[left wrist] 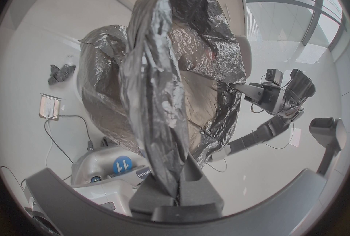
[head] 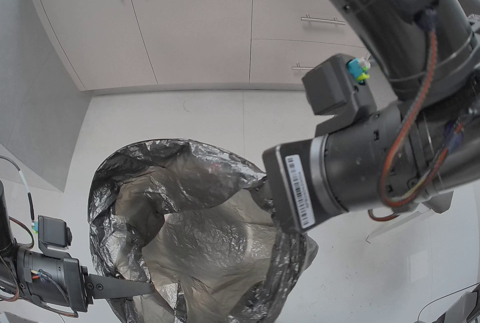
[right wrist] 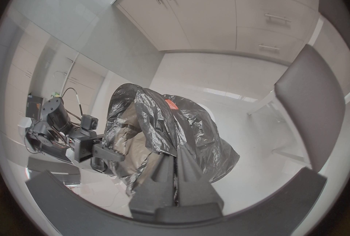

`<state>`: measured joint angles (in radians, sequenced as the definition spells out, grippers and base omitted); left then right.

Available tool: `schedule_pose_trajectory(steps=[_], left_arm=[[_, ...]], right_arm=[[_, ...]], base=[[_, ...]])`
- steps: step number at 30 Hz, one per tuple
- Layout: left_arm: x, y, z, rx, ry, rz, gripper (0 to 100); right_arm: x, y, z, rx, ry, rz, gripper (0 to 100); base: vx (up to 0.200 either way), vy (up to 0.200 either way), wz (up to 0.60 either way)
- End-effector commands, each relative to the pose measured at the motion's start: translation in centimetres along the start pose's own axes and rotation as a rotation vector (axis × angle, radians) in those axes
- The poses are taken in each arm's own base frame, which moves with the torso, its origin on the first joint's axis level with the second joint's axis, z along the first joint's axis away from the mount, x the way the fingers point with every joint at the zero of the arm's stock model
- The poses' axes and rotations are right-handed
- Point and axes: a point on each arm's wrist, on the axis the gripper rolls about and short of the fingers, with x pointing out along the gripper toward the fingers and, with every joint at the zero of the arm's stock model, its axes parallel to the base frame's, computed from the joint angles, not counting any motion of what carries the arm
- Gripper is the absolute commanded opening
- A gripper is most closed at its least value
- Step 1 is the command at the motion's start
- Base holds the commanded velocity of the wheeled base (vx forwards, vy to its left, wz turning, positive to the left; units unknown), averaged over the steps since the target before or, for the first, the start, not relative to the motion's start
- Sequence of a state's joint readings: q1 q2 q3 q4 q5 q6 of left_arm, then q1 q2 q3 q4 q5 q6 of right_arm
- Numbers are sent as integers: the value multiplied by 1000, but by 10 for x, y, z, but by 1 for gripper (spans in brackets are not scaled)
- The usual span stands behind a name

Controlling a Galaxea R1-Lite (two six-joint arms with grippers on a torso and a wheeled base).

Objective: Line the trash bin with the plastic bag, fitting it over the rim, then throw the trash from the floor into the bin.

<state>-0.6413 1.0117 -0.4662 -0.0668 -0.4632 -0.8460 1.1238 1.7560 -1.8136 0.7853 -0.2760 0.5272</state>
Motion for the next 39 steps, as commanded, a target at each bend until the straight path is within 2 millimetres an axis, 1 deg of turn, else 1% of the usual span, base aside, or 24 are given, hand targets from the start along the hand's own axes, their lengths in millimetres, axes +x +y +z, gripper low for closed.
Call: schedule_pose_trajectory(steps=[1,4,5,6,8,10,11,12,15,17,20,21,24,26,27,28,33,39], left_arm=[[21,1,12,-45,112,-14,0],[33,7,19,-68,128,24,0],[33,7,19,-69,129,24,0],[39,10,23,-75,124,19,0],[46,13,26,-82,143,0,0],[49,14,27,-85,153,-7,0],[55,18,29,-96,169,-12,0],[58,20,31,-102,170,-6,0],[58,21,30,-106,171,-1,0],[55,24,26,-110,172,4,0],[49,23,22,-104,163,-3,0],[45,24,18,-101,160,-10,0],[41,24,15,-100,162,-17,0],[41,24,15,-100,162,-17,0],[42,24,15,-102,168,-19,0],[42,24,15,-102,168,-19,0],[45,23,16,-109,232,-71,0],[52,26,17,-125,260,-63,0]], right_arm=[[-20,1,11,-28,-39,-48,0],[-20,6,14,-36,-48,-38,0],[-20,7,14,-37,-47,-37,0],[-9,13,10,-61,-16,-47,0],[1,15,2,-111,45,-79,0],[5,16,-1,-133,73,-96,0],[15,21,-11,-175,130,-137,0],[19,24,-15,-190,149,-143,0],[26,29,-21,-211,177,-149,0],[29,35,-25,-229,190,-141,0],[30,39,-29,-240,197,-137,0],[28,43,-31,-252,197,-124,0],[23,45,-36,-275,217,-126,0],[23,45,-36,-275,217,-126,0],[21,41,-39,-293,258,-151,0],[21,41,-39,-293,258,-151,0],[15,32,-44,-317,323,-199,0],[9,30,-38,-308,240,-251,0]], base=[[0,0,0],[0,0,0],[0,0,0],[0,0,0],[0,0,0],[0,0,0],[0,0,0],[0,0,0],[0,0,0],[0,0,0],[0,0,0],[0,0,0],[0,0,0],[0,0,0],[0,0,0],[0,0,0],[0,0,0],[0,0,0]])
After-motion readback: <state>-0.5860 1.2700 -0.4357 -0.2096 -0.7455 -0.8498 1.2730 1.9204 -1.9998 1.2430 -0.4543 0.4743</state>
